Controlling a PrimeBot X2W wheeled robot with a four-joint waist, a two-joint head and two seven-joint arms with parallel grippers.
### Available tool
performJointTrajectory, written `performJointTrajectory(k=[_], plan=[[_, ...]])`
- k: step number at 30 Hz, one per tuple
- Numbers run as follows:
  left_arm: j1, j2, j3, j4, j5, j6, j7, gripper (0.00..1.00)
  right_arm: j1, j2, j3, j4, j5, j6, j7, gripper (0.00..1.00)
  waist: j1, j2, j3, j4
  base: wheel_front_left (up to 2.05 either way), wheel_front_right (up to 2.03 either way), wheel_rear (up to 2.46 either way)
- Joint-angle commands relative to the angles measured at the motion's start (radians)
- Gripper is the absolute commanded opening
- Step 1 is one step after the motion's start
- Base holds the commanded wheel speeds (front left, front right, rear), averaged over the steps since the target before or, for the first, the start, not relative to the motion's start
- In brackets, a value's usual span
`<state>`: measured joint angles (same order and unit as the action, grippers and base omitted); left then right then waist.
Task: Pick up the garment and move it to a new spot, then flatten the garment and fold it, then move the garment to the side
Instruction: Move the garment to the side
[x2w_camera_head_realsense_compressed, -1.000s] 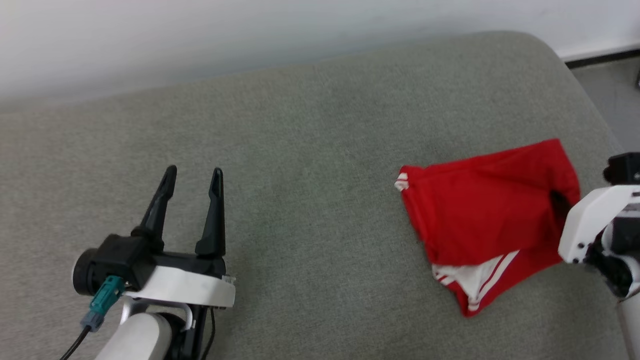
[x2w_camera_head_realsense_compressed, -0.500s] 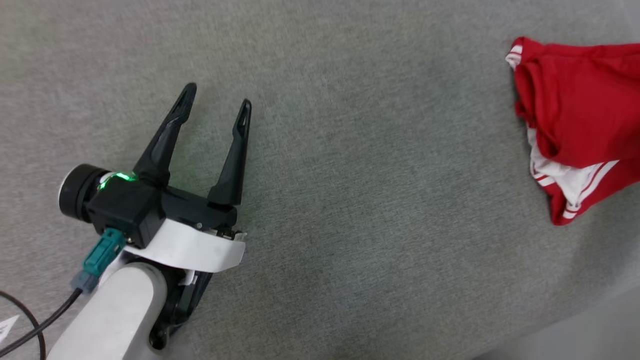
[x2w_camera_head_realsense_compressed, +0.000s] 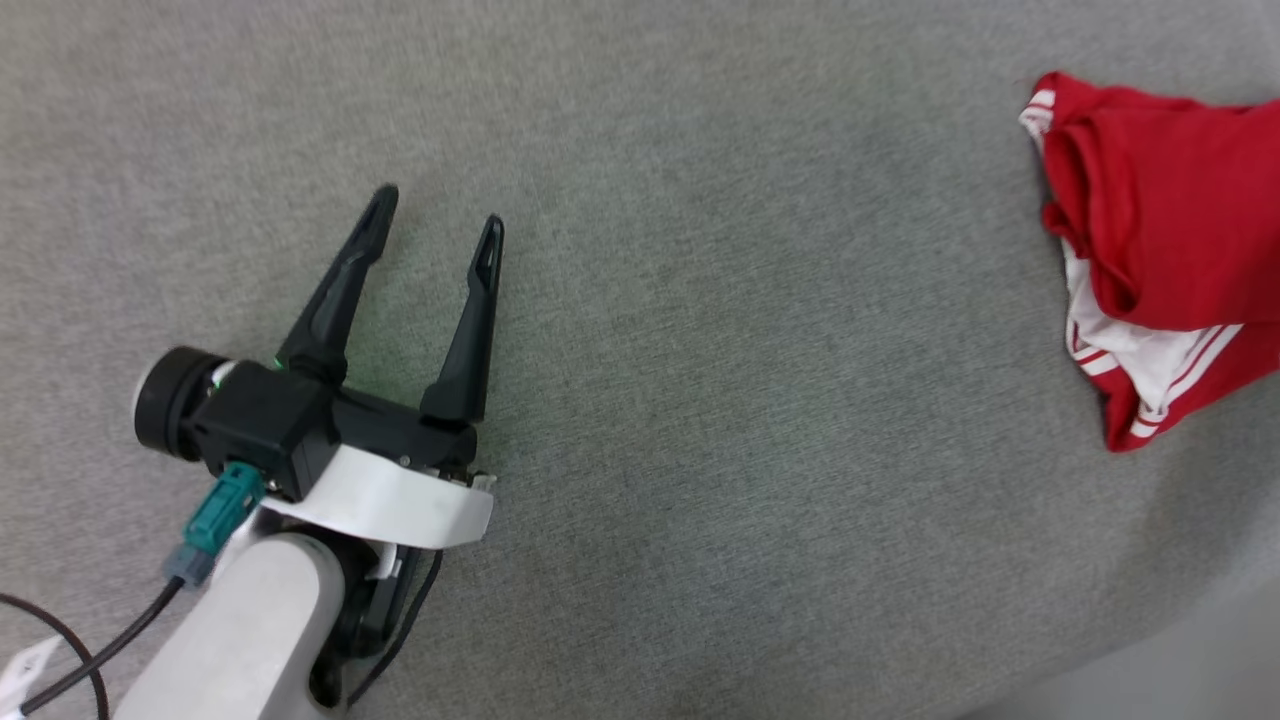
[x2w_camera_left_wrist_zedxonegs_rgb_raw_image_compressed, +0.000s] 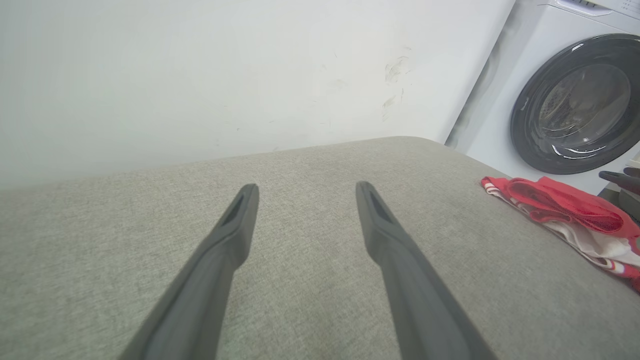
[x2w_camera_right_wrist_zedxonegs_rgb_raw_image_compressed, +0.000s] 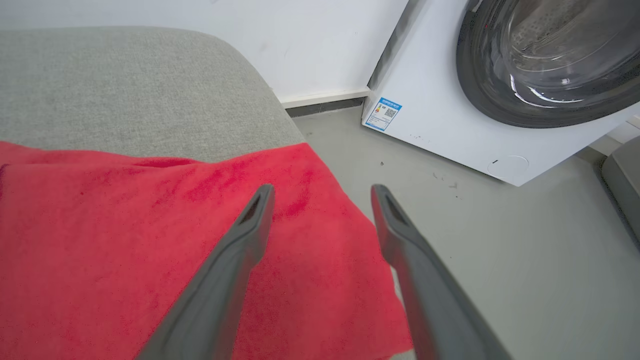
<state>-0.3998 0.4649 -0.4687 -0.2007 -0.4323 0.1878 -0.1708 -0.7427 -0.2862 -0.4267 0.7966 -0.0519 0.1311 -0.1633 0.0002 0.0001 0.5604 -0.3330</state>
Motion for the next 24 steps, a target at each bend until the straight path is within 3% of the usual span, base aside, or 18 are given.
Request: performJointTrajectory(k=[1,11,24], plan=[[0.018,-0.004,0.001,0.009,-0.005,0.005,-0.011,1.00,0.027,0.006,0.004,0.000,-0.007,-0.001,-0.017,1.00,-0.0002,-0.0001,-0.059,0.003,0.00,0.00,0.00],[0.138,-0.059,0.025,0.102,-0.060,0.050,-0.064,1.00,0.250,0.074,0.164,-0.140,0.044,-0.001,-0.059,1.00,-0.0002,-0.0001,-0.290,0.083,0.00,0.00,0.00],[0.304,-0.084,0.093,0.181,-0.117,0.091,-0.088,1.00,0.572,0.190,0.344,-0.492,0.150,-0.001,0.059,1.00,-0.0002,-0.0001,-0.458,0.261,0.00,0.00,0.00]])
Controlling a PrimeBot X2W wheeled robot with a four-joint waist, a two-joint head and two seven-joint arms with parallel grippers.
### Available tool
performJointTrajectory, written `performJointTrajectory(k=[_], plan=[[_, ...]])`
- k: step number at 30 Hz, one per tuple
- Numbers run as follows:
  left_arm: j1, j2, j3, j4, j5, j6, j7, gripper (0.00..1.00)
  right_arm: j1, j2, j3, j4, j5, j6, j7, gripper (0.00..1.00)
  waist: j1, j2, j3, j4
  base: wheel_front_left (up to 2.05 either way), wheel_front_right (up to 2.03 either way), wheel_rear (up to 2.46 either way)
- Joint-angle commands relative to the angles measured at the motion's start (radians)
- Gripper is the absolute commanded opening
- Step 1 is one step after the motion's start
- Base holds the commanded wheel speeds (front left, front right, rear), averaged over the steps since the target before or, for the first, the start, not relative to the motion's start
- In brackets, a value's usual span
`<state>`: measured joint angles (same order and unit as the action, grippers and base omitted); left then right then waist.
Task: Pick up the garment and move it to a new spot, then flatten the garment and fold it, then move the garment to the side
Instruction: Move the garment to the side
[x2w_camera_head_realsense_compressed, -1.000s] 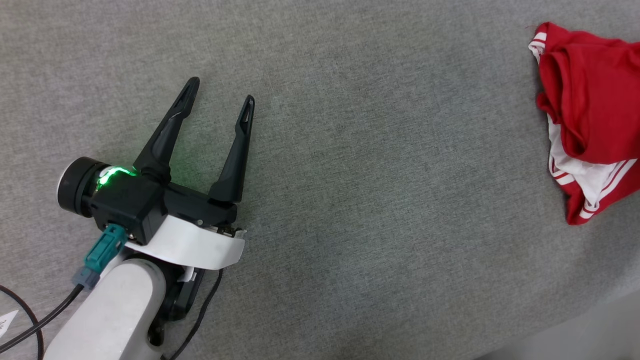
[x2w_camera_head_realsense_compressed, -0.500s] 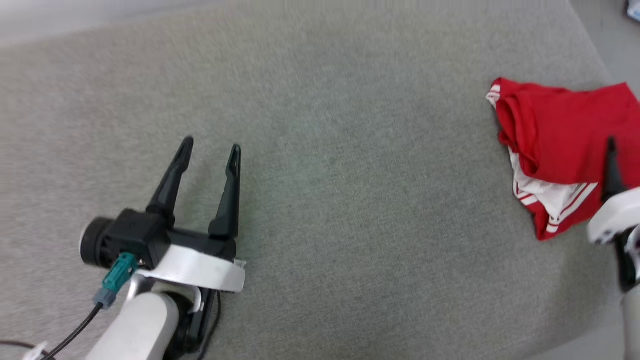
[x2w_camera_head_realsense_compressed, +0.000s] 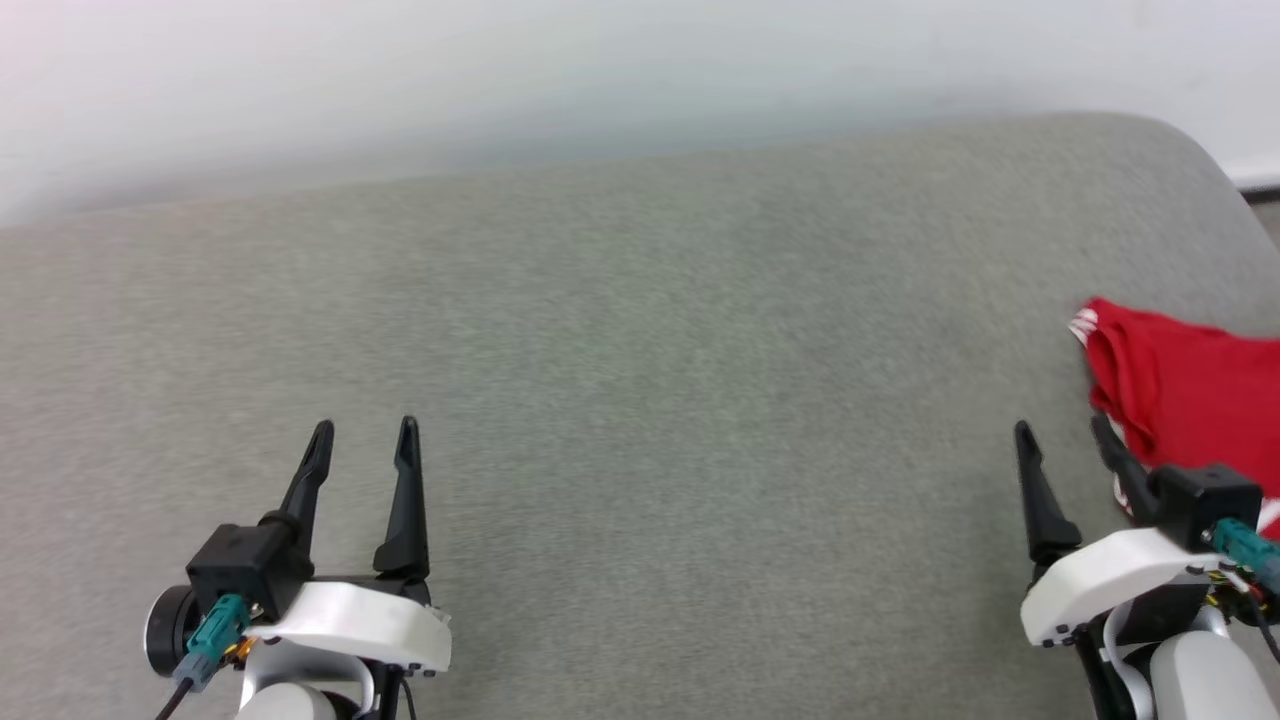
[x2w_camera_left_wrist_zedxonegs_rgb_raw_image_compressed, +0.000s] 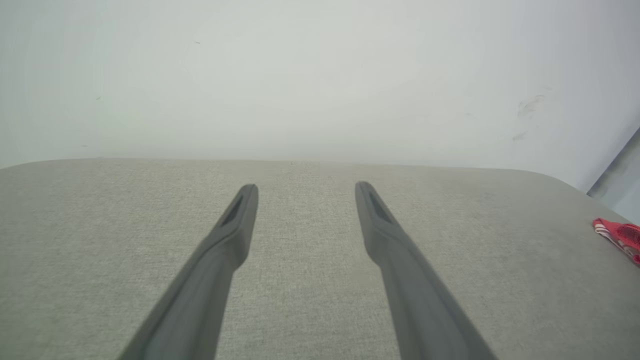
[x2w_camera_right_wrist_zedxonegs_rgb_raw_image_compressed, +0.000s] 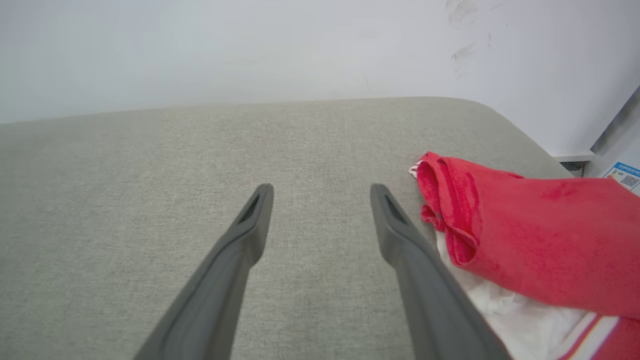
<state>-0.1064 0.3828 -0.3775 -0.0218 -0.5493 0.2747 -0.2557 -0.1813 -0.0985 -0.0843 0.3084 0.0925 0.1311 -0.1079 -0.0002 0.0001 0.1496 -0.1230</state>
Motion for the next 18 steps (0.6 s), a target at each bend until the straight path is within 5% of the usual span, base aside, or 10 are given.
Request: performJointTrajectory(k=[1,9,18], plan=[[0.018,-0.002,0.009,0.008,-0.004,0.004,-0.004,1.00,0.026,0.009,0.010,-0.030,0.011,-0.001,0.008,1.00,0.0002,-0.0001,-0.055,0.064,0.00,0.00,0.00],[0.075,0.024,0.079,0.050,-0.019,-0.001,-0.009,1.00,0.139,0.030,0.052,-0.230,0.021,-0.001,0.056,1.00,0.0002,-0.0001,-0.121,0.129,0.00,0.00,0.00],[0.145,0.043,0.091,0.075,-0.034,-0.054,-0.010,1.00,0.263,0.041,0.045,-0.375,0.034,-0.001,0.106,1.00,0.0002,-0.0001,-0.179,0.134,0.00,0.00,0.00]])
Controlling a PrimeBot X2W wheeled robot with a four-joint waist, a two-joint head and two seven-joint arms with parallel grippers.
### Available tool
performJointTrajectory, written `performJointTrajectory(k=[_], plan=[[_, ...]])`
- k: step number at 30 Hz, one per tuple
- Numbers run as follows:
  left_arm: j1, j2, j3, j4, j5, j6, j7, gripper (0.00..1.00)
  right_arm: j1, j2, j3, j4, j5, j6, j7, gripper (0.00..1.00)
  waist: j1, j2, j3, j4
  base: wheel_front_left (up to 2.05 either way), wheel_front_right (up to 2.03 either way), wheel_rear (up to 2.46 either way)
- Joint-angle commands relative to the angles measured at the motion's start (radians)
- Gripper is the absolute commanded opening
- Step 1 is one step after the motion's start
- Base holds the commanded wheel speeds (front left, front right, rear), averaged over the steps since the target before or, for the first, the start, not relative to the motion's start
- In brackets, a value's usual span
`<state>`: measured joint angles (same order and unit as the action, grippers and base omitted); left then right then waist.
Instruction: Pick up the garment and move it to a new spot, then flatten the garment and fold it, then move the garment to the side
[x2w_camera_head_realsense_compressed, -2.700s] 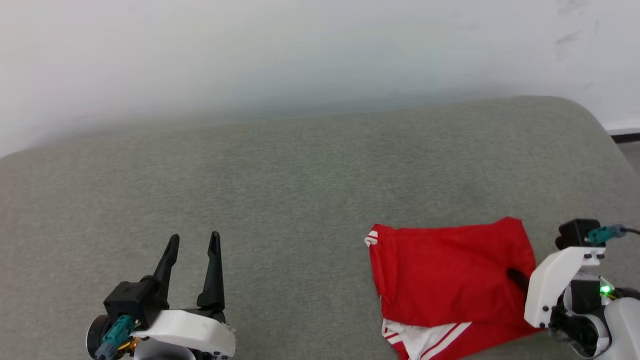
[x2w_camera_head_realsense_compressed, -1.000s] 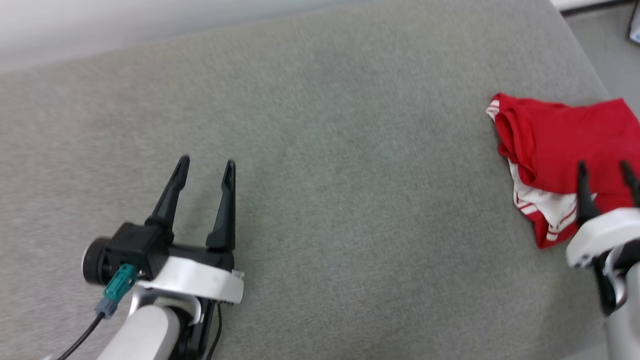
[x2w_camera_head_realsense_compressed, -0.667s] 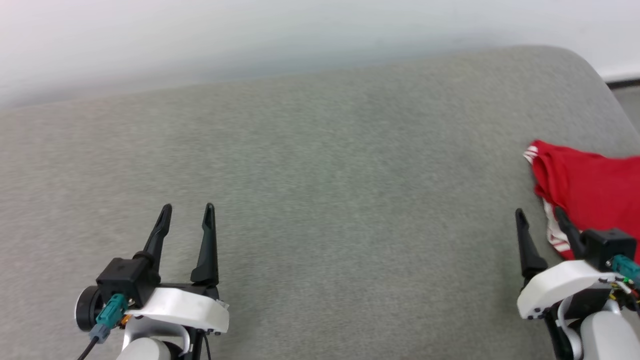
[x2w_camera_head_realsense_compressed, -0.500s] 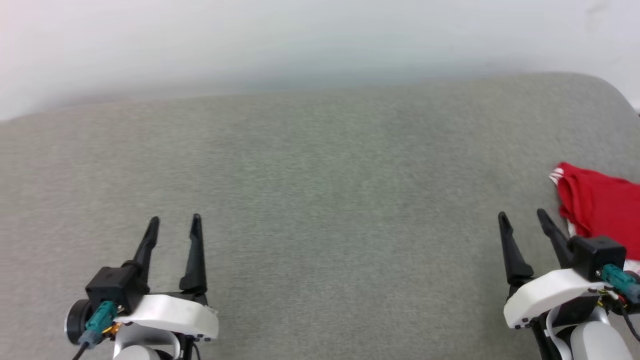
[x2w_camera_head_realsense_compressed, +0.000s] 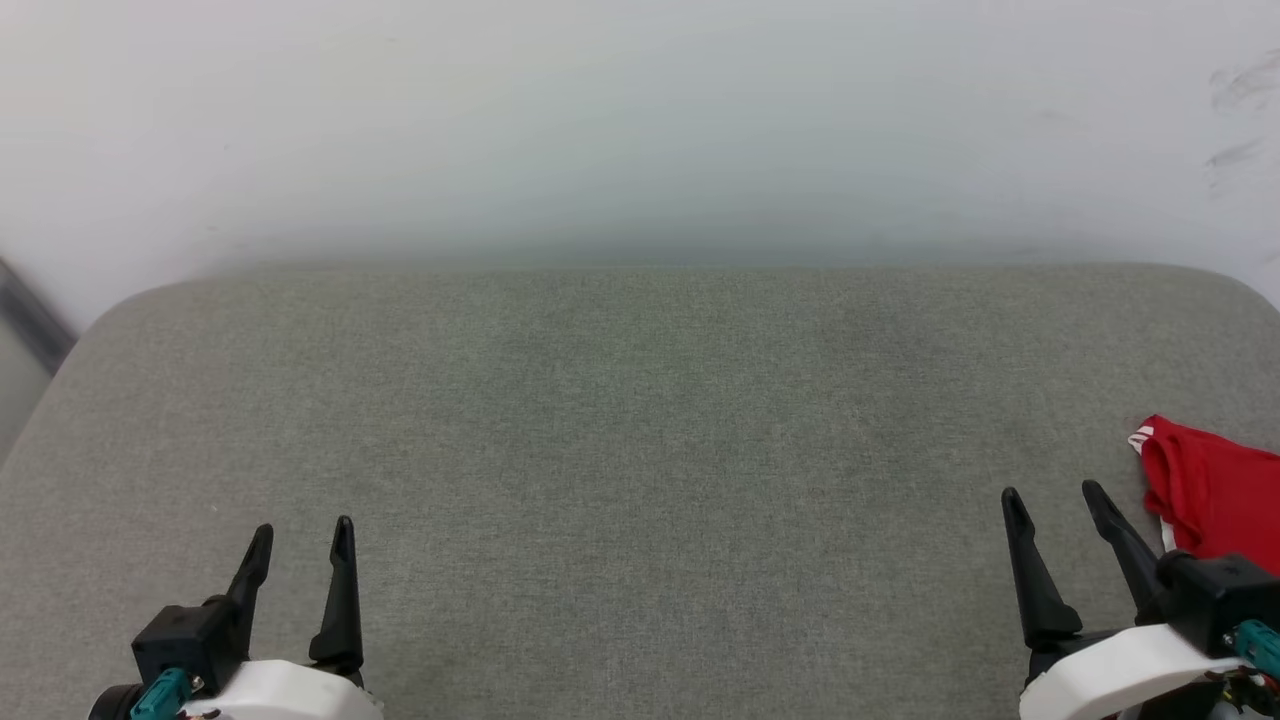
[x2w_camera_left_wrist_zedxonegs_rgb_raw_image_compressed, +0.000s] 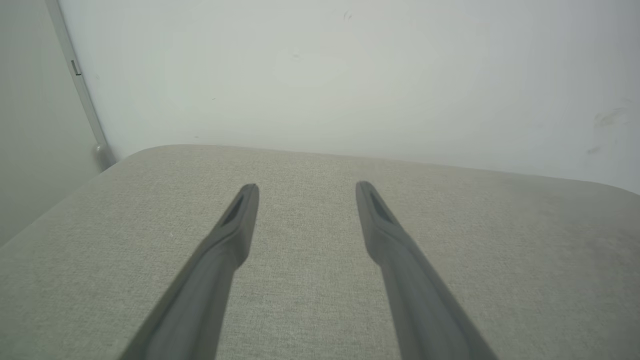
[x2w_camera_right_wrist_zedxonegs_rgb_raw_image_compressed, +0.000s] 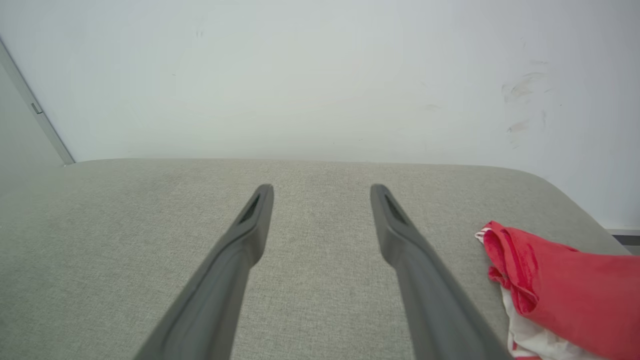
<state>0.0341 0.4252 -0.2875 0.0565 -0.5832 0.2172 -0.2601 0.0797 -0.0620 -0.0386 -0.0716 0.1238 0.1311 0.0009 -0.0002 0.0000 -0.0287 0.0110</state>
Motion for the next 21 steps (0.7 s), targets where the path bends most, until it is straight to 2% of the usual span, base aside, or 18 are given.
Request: performJointTrajectory(k=[1,9,21], plan=[[0.008,0.001,0.000,0.001,0.001,-0.005,-0.006,1.00,0.012,0.005,0.000,-0.006,0.003,-0.001,0.002,1.00,0.0002,0.0000,-0.004,-0.001,0.00,0.00,0.00],[0.022,-0.028,-0.004,0.036,0.030,-0.036,-0.007,1.00,0.039,0.010,-0.001,-0.032,0.013,-0.001,0.017,1.00,0.0002,0.0000,-0.019,-0.007,0.00,0.00,0.00],[0.022,-0.060,0.029,0.060,0.062,-0.051,-0.006,1.00,0.011,0.011,0.016,-0.011,0.016,-0.001,0.020,1.00,0.0002,0.0000,-0.015,-0.012,0.00,0.00,0.00]])
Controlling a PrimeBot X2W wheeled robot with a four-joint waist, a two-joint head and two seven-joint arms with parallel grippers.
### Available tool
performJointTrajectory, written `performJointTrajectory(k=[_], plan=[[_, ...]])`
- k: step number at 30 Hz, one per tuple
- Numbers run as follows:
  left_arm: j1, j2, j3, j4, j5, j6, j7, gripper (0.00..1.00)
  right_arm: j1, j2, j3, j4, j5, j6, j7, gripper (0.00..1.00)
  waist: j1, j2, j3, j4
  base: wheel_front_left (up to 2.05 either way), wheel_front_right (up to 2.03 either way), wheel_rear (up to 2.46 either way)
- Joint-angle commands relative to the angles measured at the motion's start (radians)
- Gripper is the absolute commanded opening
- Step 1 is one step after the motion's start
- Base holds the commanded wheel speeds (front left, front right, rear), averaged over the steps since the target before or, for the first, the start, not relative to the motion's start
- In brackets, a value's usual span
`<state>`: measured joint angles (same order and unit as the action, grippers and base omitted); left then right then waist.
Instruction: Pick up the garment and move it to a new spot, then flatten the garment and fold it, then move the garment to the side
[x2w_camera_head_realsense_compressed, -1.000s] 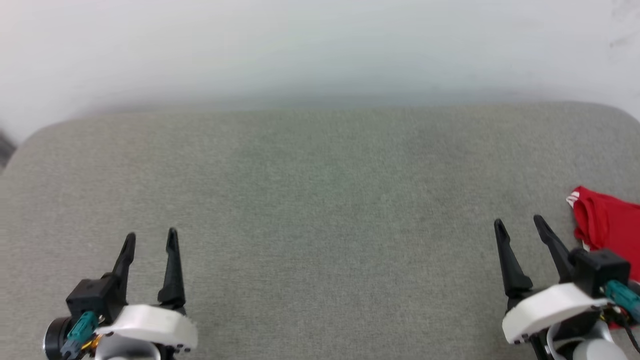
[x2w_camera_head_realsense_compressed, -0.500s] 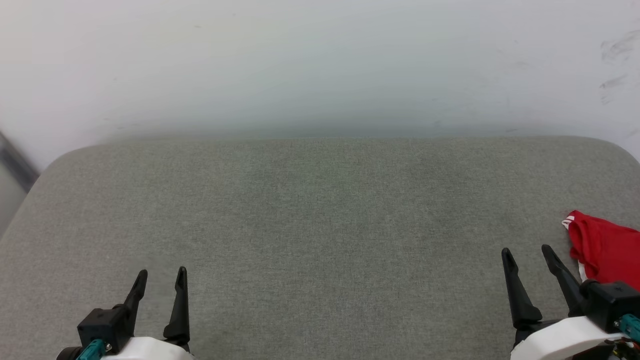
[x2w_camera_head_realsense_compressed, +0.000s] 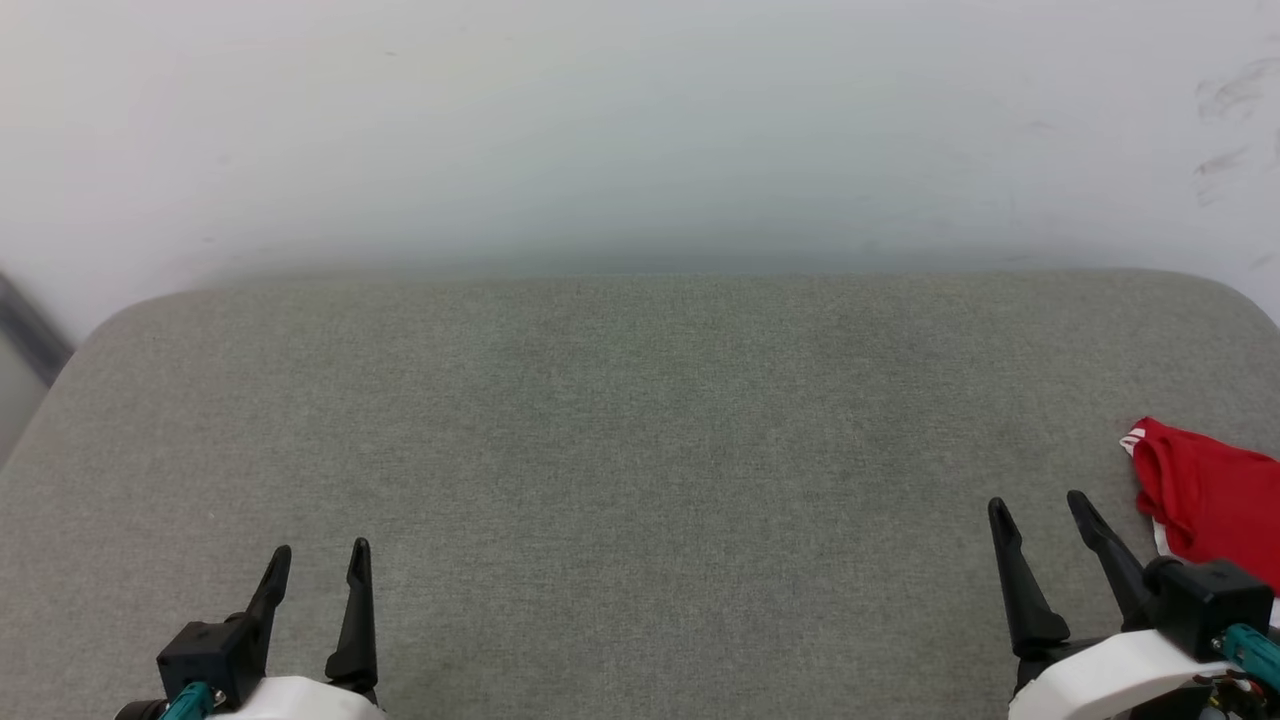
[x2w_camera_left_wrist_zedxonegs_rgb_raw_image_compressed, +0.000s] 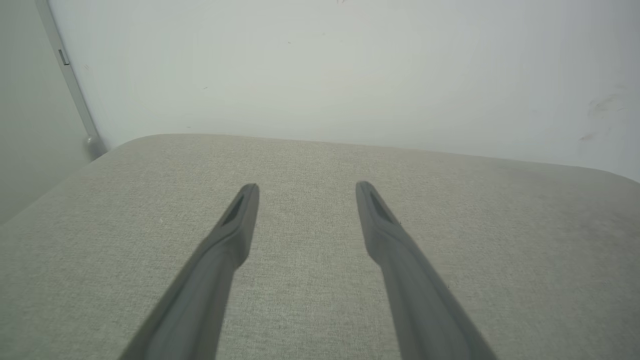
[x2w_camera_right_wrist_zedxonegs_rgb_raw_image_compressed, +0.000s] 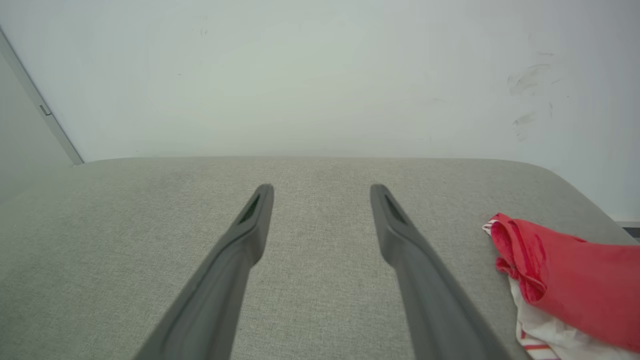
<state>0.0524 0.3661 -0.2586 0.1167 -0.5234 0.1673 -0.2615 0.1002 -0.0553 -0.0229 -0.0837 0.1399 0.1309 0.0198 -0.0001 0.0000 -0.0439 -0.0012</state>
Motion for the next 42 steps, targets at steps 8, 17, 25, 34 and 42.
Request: performJointTrajectory(k=[8,17,25,34,42], plan=[[-0.002,-0.012,0.012,0.006,0.016,-0.007,0.000,0.00,-0.012,0.000,0.000,0.004,0.000,0.000,-0.003,0.00,0.0001,0.0000,0.003,0.003,0.00,0.00,0.00],[-0.011,-0.050,0.043,0.027,-0.100,-0.035,0.039,0.00,-0.024,-0.002,-0.003,0.047,0.157,0.000,0.003,0.00,0.0001,0.0000,0.006,0.003,0.00,0.00,0.00],[-0.031,-0.078,0.078,0.041,-0.213,-0.065,0.076,0.00,-0.048,-0.005,-0.009,0.079,0.310,0.000,0.010,0.00,0.0001,0.0000,0.009,0.003,0.00,0.00,0.00],[-0.050,-0.107,0.115,0.055,-0.327,-0.096,0.113,0.00,-0.070,-0.008,-0.016,0.111,0.463,0.000,0.018,0.00,0.0001,0.0000,0.012,0.003,0.00,0.00,0.00],[-0.065,-0.131,0.145,0.064,-0.419,-0.121,0.144,0.00,-0.088,-0.009,-0.022,0.137,0.587,0.000,0.024,0.00,0.0001,0.0000,0.015,0.002,0.00,0.00,0.00]])
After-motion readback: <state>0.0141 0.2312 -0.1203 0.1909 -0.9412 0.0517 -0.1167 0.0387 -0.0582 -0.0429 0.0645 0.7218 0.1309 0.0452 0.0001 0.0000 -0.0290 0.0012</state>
